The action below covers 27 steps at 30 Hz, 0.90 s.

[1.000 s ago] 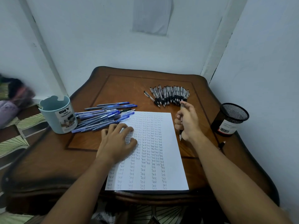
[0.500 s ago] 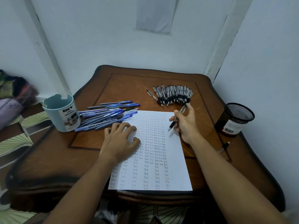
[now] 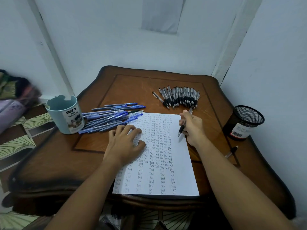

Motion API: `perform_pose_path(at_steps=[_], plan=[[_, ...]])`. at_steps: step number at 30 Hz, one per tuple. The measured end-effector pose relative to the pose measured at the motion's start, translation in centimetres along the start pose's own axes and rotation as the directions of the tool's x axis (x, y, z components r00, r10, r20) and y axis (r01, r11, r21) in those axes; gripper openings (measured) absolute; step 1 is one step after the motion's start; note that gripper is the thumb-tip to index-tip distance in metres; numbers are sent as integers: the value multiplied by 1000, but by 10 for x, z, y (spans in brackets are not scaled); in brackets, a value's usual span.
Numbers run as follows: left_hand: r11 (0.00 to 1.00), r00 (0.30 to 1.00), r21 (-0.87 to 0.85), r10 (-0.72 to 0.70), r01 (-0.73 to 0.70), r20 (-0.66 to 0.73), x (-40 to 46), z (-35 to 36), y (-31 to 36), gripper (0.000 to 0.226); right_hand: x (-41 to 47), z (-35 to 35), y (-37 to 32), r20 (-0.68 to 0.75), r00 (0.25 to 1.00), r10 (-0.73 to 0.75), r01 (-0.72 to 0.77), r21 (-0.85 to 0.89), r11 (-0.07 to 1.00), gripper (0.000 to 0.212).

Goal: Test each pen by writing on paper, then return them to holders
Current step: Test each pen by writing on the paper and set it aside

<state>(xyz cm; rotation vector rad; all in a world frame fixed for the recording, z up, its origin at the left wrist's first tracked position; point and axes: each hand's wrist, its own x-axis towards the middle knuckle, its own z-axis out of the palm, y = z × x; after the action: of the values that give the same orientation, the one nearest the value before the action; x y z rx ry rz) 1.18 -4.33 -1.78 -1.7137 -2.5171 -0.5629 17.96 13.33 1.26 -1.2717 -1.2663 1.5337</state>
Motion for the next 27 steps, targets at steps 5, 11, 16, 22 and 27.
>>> perform_pose_path(at_steps=[5, 11, 16, 22, 27], plan=[[1000, 1000, -3, -4, 4, 7, 0, 0, 0, 52, 5, 3, -1, 84, 996, -7, -7, 171, 985, 19], [1000, 1000, -7, -5, 5, 9, 0, 0, 0, 52, 8, 4, 5, 137, 974, -181, 196, -100, 976, 12], [1000, 1000, -14, -10, 10, 11, 0, -1, 1, 50, 13, 1, 8, 164, 969, -184, 208, -145, 967, 16], [1000, 1000, -22, -14, 14, 22, 0, -1, 1, 51, 10, 2, 14, 152, 964, -218, 241, -155, 958, 25], [1000, 1000, -19, -11, 11, 20, 0, -1, 0, 50, 10, 1, 14, 172, 957, -233, 260, -162, 952, 24]])
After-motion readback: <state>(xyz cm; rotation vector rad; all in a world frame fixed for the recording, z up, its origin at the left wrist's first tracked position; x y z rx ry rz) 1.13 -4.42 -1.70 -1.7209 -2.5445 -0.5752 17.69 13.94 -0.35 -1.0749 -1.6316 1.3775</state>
